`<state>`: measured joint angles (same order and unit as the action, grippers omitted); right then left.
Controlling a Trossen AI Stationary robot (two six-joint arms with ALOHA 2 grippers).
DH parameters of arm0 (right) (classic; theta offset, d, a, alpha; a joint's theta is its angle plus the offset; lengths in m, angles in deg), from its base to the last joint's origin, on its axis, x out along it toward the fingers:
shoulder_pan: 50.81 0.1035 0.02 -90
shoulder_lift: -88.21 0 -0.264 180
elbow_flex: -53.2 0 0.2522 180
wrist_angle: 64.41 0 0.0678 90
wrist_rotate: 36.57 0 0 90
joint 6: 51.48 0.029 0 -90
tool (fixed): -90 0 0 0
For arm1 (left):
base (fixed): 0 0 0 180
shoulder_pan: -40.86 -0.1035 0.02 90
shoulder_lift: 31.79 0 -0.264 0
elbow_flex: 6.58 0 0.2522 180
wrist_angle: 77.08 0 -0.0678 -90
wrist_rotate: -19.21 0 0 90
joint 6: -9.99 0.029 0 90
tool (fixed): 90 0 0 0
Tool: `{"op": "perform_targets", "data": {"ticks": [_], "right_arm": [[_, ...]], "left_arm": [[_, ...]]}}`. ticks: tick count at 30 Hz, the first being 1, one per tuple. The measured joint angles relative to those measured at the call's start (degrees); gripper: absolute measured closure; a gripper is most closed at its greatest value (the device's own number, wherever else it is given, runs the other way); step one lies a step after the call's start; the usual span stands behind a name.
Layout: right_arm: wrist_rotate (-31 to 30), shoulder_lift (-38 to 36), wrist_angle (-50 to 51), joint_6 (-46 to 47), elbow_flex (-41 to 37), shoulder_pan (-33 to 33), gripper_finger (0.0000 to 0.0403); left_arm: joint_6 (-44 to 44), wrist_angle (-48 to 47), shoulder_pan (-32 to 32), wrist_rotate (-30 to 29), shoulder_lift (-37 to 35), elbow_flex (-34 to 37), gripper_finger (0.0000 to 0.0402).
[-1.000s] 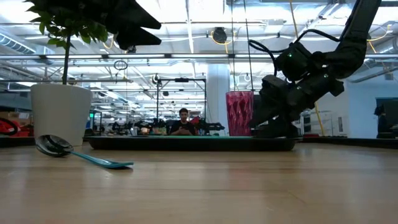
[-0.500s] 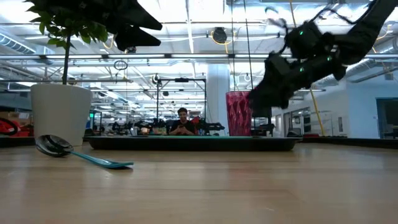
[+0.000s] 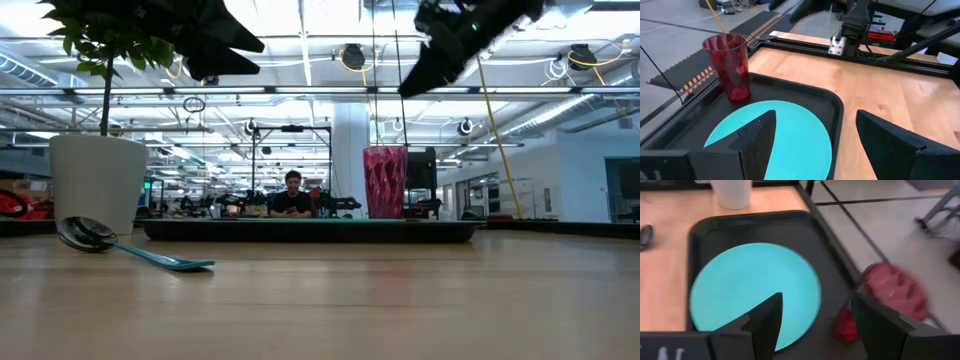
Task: Pick and place plate/cup/fork/spoon on tray
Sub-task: Put the blue plate on the black serving tray to the bottom right of the red cup
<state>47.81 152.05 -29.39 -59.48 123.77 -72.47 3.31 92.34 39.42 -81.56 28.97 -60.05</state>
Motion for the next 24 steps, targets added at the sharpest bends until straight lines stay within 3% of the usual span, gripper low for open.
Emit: {"op": "perform_targets", "data": {"ticks": [6, 13, 21, 24], "right_arm": [[-0.34, 11.15, 14.43, -2.73, 15.35, -1.37, 0.0177], [-0.44, 25.76, 26.03, -6.76, 27.71, -3.87, 0.0177], [-0.32, 31.99, 29.29, -9.51, 35.43, -8.37, 0.0177], [1.19, 33.03, 30.73, -9.67, 35.64, -10.23, 0.0177]], "left_arm": [[1.38, -0.04, -0.89, -0.02, 0.00, 0.00, 0.0124], [5.56, 0.72, -0.85, 0.00, 0.00, 0.00, 0.0124], [11.57, 7.91, -1.75, -0.07, -0.05, 0.00, 0.0124], [12.15, 6.44, -2.68, -0.07, -0.05, 0.00, 0.0124]]}}
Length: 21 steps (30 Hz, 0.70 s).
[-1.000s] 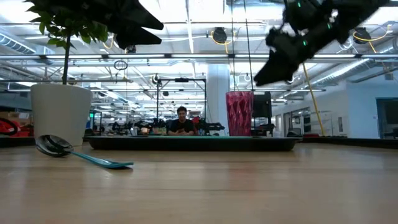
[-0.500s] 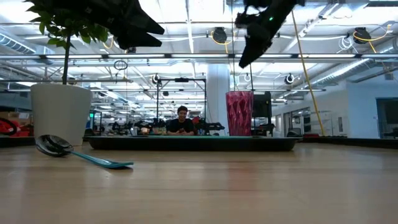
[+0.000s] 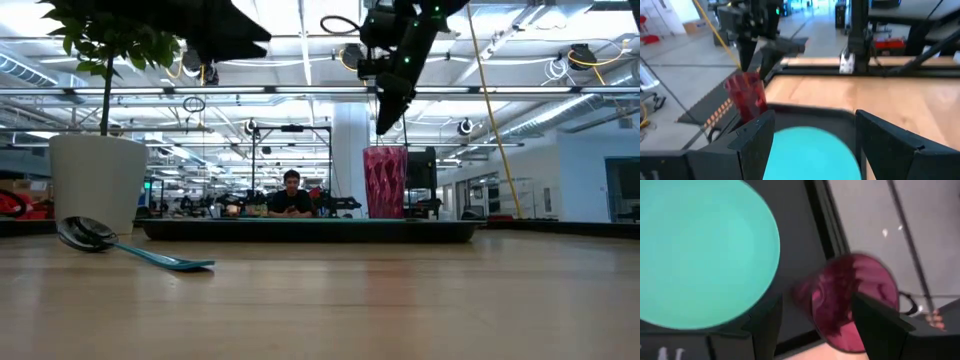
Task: Pick and place plate/cup/fork/spoon on tray
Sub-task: Put the blue plate on the black serving tray to the bottom right of the red cup
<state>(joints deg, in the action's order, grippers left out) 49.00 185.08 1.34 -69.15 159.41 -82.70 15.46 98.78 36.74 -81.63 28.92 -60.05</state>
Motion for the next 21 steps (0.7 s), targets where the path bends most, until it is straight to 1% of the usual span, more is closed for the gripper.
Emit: {"op": "perform_targets", "data": {"ticks": [6, 8, 13, 21], "right_arm": [[0.34, 2.14, -0.62, -0.18, 0.00, -2.07, 0.0177], [1.78, 2.99, -0.79, -0.36, 0.00, -2.62, 0.0177], [1.69, 5.08, 0.23, -0.57, -0.04, -2.96, 0.0177], [1.39, 5.01, 2.74, -0.63, -0.04, -3.31, 0.0177]], "left_arm": [[-0.49, 0.62, -2.31, -0.01, 0.05, 0.00, 0.0124], [-1.07, 1.24, -2.90, -0.03, 0.05, 0.00, 0.0124], [-1.56, 0.89, -3.67, -0.01, 0.03, 0.00, 0.0124], [-1.82, 0.93, -3.69, -0.01, 0.03, 0.00, 0.0124]]}}
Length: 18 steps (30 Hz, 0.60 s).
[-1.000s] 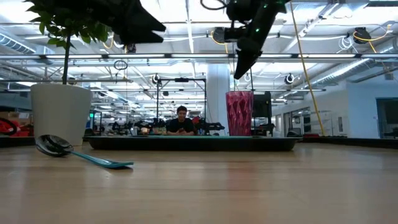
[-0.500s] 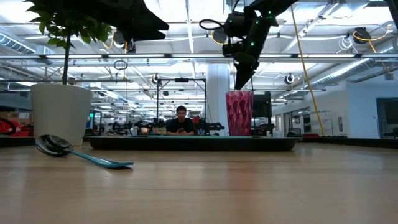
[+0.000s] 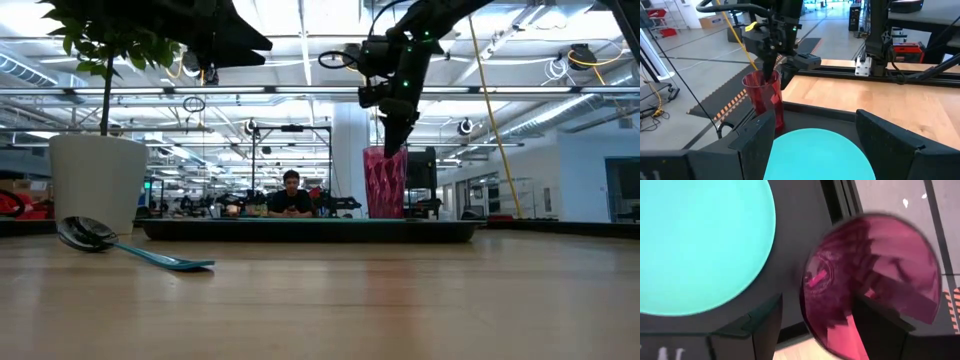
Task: Pick and place plate/cup/fork/spoon on tray
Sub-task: Put the blue plate on the black serving tray to the bottom right of the red cup
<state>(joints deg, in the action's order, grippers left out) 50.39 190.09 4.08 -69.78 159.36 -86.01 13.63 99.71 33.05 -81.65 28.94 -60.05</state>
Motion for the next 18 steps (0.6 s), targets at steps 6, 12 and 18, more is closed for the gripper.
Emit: {"op": "perform_targets", "data": {"ticks": [6, 12, 18], "right_arm": [[-1.43, -0.07, 2.57, -0.13, 0.00, -1.21, 0.0177], [-4.68, -0.13, 2.91, -2.04, 0.00, -1.34, 0.0177], [-4.77, -0.13, 2.31, -3.35, 0.00, -1.32, 0.0177]], "left_arm": [[-0.73, -0.02, 0.00, 0.00, 0.00, 0.00, 0.0124], [-0.87, -0.02, 0.00, 0.00, 0.00, 0.00, 0.0124], [-0.94, -0.02, 0.00, 0.00, 0.00, 0.00, 0.0124]]}}
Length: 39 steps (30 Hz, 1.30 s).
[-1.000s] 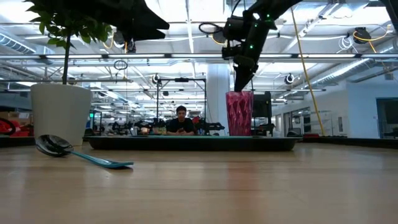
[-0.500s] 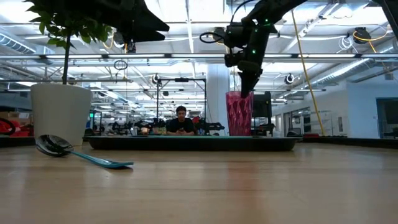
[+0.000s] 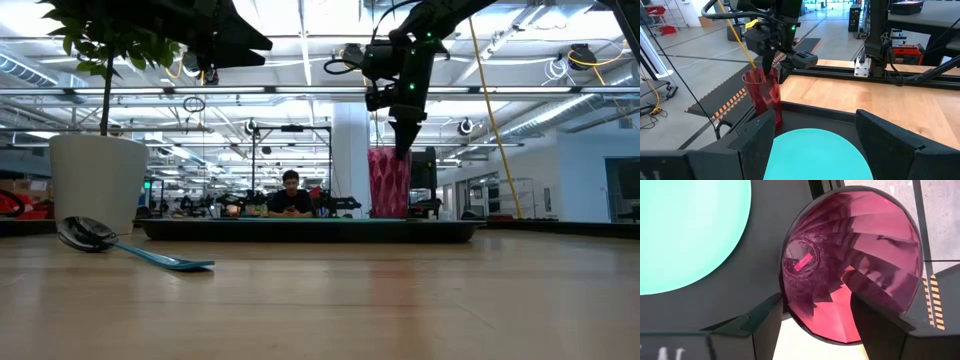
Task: Pick and place plate/cup/fork/spoon on tray
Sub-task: Put the blue plate on the black serving tray to the bottom right of the red cup
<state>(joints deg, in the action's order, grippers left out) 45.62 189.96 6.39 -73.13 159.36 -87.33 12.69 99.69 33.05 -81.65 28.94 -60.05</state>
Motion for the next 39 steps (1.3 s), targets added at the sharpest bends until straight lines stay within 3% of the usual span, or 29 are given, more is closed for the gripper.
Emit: {"op": "perform_targets", "data": {"ticks": [7, 15, 21, 28, 31, 39], "right_arm": [[0.08, -1.01, -0.04, 0.86, -0.04, 0.56, 0.0177], [0.28, -7.84, -1.22, 6.72, -0.04, 3.45, 0.0177], [0.32, -12.32, -2.86, 12.46, -0.04, 10.88, 0.0177], [0.42, -10.98, -5.65, 17.26, -4.45, 21.39, 0.0177], [0.28, -10.89, -11.72, 19.72, -10.70, 23.47, 0.0177], [-1.89, -11.29, -45.30, 26.16, -30.40, 23.87, 0.0177]], "left_arm": [[0.02, 0.01, 0.00, 0.00, 0.00, 0.00, 0.0124], [-2.15, 0.62, 0.00, 0.00, 0.00, 0.00, 0.0124], [-3.28, -0.49, 0.00, 0.00, 0.00, 0.00, 0.0124], [-3.26, -0.63, 0.03, 0.01, 0.00, 0.00, 0.0124], [-3.33, -1.69, 0.04, 0.47, 0.00, 0.00, 0.0124], [-3.02, -2.06, 0.04, 2.68, 0.00, 0.00, 0.0124]]}}
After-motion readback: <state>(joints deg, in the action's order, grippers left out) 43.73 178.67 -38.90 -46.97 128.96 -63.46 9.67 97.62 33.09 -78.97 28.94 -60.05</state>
